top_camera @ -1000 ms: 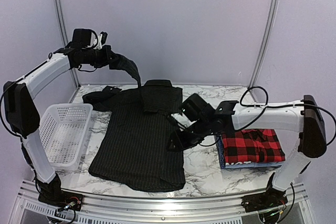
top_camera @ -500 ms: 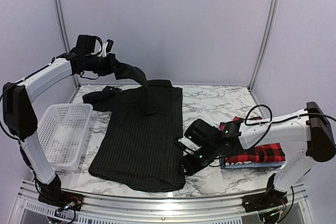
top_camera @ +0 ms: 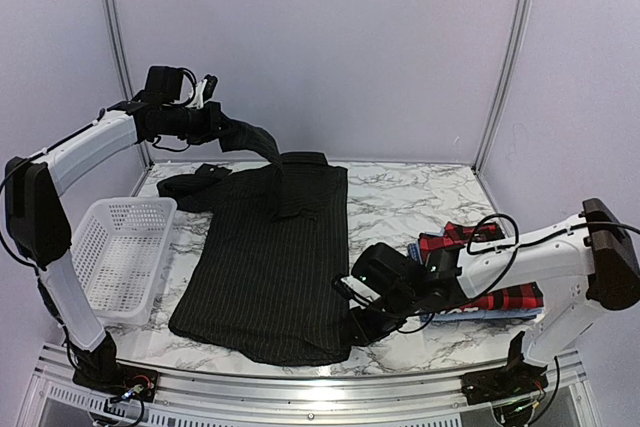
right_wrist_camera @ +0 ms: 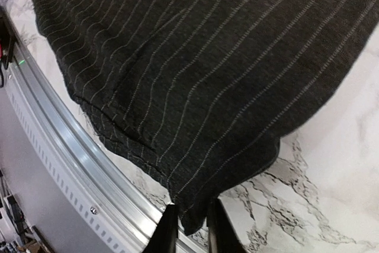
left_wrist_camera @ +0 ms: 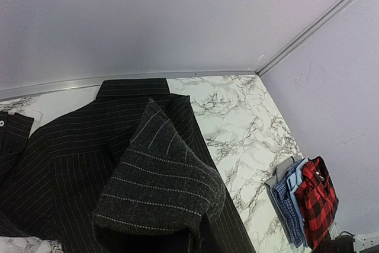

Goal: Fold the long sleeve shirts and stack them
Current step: Place the sleeve of the 1/3-folded shirt.

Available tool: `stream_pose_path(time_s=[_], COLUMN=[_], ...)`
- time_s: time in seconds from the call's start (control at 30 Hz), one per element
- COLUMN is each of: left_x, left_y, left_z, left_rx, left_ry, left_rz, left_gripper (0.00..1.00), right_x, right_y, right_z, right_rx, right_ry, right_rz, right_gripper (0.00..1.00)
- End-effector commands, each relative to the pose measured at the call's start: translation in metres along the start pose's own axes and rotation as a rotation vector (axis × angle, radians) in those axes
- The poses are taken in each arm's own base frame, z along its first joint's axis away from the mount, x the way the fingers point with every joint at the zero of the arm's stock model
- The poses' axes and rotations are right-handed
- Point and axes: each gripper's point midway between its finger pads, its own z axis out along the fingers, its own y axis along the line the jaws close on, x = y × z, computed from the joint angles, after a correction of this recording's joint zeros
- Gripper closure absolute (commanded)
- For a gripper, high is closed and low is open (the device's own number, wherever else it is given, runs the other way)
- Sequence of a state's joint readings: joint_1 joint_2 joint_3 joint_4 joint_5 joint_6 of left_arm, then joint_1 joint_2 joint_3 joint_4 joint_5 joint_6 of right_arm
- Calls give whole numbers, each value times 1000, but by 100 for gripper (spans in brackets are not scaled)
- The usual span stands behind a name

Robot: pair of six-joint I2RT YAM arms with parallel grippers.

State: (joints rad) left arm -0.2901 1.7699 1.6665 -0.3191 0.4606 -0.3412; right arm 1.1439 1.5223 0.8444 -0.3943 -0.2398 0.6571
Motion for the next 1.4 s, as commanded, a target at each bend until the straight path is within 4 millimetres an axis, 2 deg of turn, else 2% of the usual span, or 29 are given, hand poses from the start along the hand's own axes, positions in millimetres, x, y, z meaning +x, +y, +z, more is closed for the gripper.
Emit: stream_pose_path(time_s=[0.0, 0.13, 0.4, 0.47, 0.5, 0.63, 0.7, 0.83, 0.97, 1.03, 1.23, 1.37], left_x=[-14, -12, -8, -7, -6, 1, 9, 48, 110, 141, 222, 257], left_y=[-18, -18, -20, -23, -25, -40, -53, -81, -109, -120, -141, -147], left_z=[-11, -8, -3, -2, -2, -2, -5, -2, 1, 2, 1, 0], left_rx=[46, 47, 57, 63, 69, 112, 138, 203, 269, 303, 330, 305], left_ry=[-43, -36, -23, -19, -16, 3, 18, 99, 226, 294, 490, 597], left_rz=[52, 51, 52, 54, 56, 76, 95, 121, 135, 137, 172, 219], left_gripper=[100, 100, 100, 100, 100, 100, 100, 100, 100, 100, 100, 100], right_x=[6, 15, 32, 30, 27, 6, -11, -53, -106, -125, -167, -190], right_y=[7, 5, -9, -7, -7, -7, -13, -31, -53, -66, -102, -111], right_z=[6, 7, 8, 8, 7, -8, -21, -51, -85, -95, -103, -105], right_rx=[-33, -23, 5, 2, 10, 79, 137, 184, 218, 218, 156, 145], right_ry=[15, 37, 63, 61, 53, -16, -66, -194, -362, -415, -493, -517], right_rz=[11, 17, 46, 40, 36, 8, -4, 21, 59, 77, 122, 112], right_gripper=[93, 100, 100, 100, 96, 70, 64, 61, 58, 57, 57, 57])
